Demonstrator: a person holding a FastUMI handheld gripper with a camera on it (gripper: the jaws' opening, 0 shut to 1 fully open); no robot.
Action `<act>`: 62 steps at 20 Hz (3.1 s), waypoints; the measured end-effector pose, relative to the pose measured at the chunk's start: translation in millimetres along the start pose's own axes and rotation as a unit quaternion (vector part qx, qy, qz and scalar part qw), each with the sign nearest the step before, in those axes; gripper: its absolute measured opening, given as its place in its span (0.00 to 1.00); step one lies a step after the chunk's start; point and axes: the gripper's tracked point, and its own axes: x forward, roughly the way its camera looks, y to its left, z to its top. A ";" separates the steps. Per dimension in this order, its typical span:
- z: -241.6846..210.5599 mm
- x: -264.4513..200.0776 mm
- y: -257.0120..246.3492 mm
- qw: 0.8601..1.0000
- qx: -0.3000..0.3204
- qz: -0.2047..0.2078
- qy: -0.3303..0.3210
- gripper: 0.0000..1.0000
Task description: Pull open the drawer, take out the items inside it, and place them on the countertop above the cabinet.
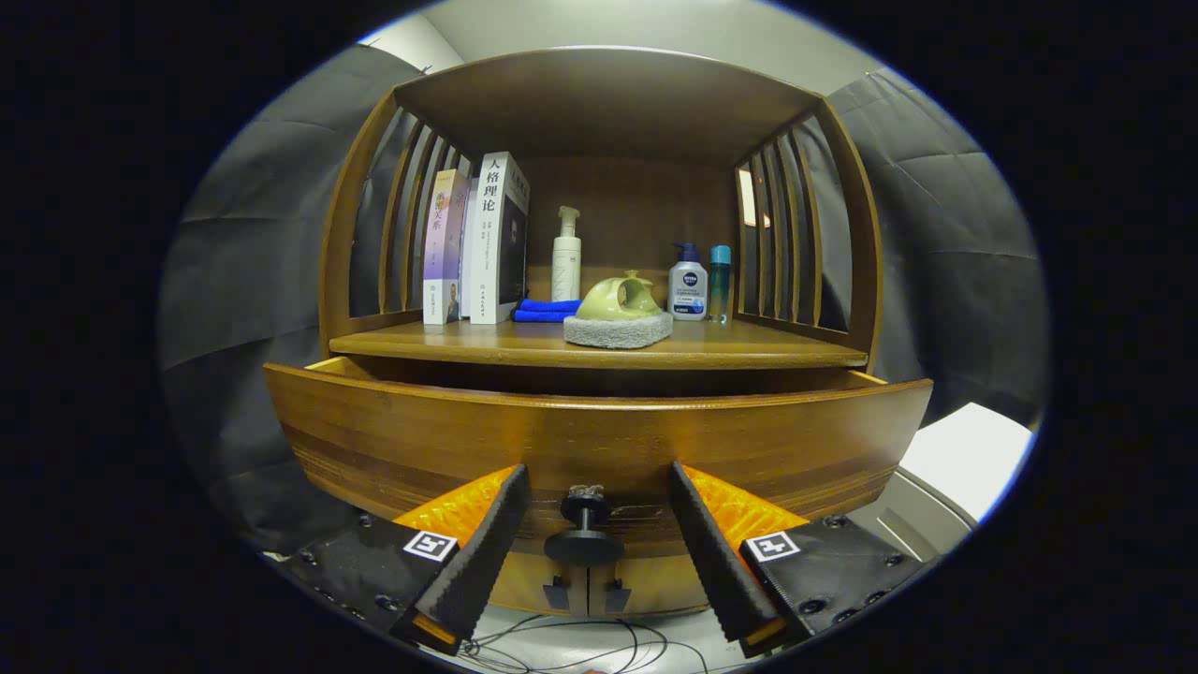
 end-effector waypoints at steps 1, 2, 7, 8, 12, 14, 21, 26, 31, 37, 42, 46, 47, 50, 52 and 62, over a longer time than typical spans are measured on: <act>1.1 4.9 -0.7 1.000 0.000 0.001 0.000 0.96; 1.8 8.5 -1.2 1.000 0.000 0.002 0.000 0.96; 5.2 25.3 -2.6 1.000 -0.002 0.005 -0.002 0.96; 5.2 27.6 -2.6 1.000 -0.002 0.005 -0.003 0.96; 7.7 38.2 -2.5 1.000 -0.003 0.006 -0.002 0.96; 8.6 44.1 -2.7 1.000 -0.002 0.007 -0.001 0.96; 12.6 56.8 -3.2 1.000 -0.001 0.007 0.001 0.97; 12.7 65.1 -3.5 1.000 -0.013 0.004 0.002 0.97; 13.1 64.6 -2.1 1.000 -0.014 0.001 0.000 0.97; 16.3 34.8 -1.4 0.999 -0.041 -0.006 0.002 0.98; 52.3 -16.5 -2.7 0.999 -0.033 -0.016 -0.023 0.97; 95.1 -56.7 -8.0 0.997 -0.040 -0.027 -0.057 0.97; 106.4 -68.6 -12.2 0.996 -0.045 -0.034 -0.068 0.97; 131.5 -101.3 -15.8 0.993 -0.059 -0.048 -0.093 0.97; 136.0 -119.1 -15.4 0.993 -0.066 -0.050 -0.086 0.97; 144.5 -179.6 -17.4 0.993 -0.034 -0.057 -0.102 0.97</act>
